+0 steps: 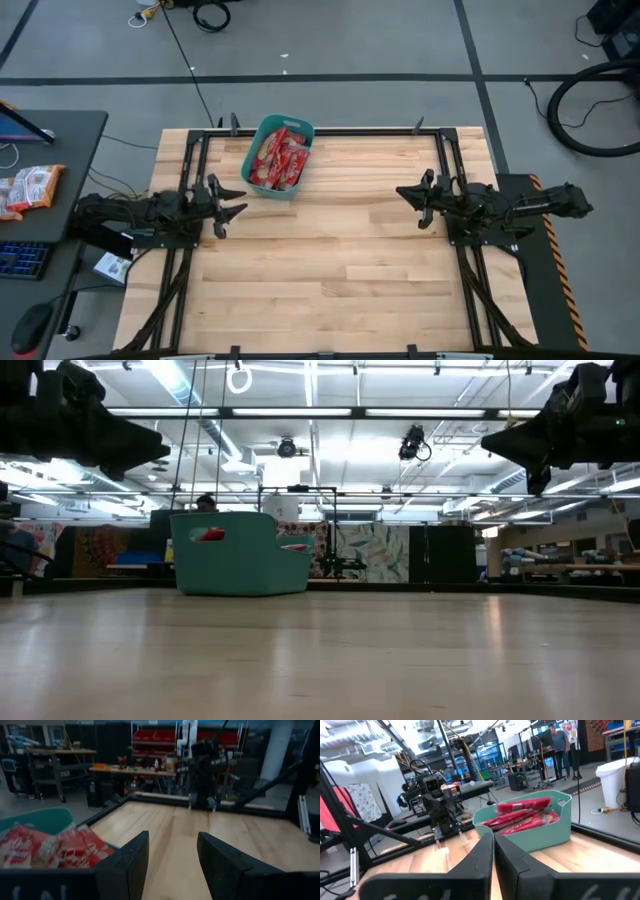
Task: Sort popcorn bags into baskets
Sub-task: Return to Home Position
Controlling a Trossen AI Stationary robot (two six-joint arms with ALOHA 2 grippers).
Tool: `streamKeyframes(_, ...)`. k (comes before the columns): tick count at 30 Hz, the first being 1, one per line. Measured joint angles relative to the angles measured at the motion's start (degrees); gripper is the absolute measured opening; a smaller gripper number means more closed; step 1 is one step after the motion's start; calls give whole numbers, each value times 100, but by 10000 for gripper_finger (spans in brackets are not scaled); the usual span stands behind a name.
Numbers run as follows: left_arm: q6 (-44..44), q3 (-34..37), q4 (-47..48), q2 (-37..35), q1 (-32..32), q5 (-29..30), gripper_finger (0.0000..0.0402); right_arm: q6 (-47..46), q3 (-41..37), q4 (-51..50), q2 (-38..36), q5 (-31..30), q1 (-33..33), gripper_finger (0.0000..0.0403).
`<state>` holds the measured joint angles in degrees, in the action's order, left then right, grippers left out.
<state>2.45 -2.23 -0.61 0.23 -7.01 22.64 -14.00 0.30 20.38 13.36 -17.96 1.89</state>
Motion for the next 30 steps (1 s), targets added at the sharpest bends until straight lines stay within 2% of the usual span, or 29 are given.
streamKeyframes(3, -30, 164, -404, -7, 0, 7, 171, -89, 6, -116, -57, 0, 0, 20)
streamKeyframes(15, -362, 174, -463, 2, -153, -95, 171, -98, 4, -117, -139, -57, 0, 20)
streamKeyframes(26, -290, 179, -861, 10, -153, 129, 171, -127, 4, -118, -139, -41, 0, 20)
streamKeyframes(30, 42, 179, -907, 10, -153, 130, 172, -128, 4, -118, -139, -39, 0, 20)
